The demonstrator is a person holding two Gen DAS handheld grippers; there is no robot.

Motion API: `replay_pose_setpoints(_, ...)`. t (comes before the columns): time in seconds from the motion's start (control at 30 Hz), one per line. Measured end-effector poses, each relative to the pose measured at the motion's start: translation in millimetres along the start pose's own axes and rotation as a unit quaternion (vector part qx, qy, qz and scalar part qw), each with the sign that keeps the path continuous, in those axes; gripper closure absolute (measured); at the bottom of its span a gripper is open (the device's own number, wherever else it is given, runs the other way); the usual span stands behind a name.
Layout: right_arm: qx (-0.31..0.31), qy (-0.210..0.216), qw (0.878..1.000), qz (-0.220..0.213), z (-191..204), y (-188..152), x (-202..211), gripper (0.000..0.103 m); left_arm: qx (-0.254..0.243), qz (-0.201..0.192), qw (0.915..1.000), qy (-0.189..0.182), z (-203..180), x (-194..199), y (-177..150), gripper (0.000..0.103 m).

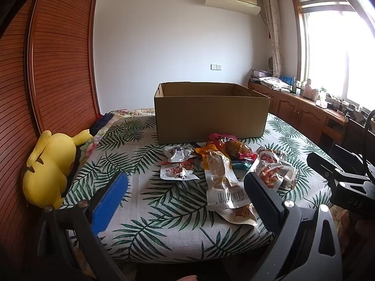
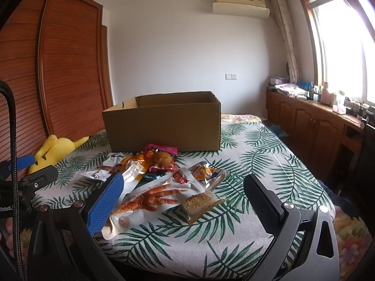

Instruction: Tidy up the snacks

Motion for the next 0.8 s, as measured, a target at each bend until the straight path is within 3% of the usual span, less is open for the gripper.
replay_pose_setpoints(0.8, -0.001, -0.002, 1.000, -0.004, -1.2, 2.7, 2.1, 0.000, -0.002, -0.002, 1.0000, 0.002, 1.0, -1.3, -0.1, 0.003)
Point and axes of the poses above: each gripper's, at about its wrist camera, not at the fingertips, and x roughly against the way its jaws point, z to its left, y to its top, the point moved 5 cm from there along -x, roughly the way its jaws point, and after that the axes turned 9 degrees about x, right-handed, at the moved point
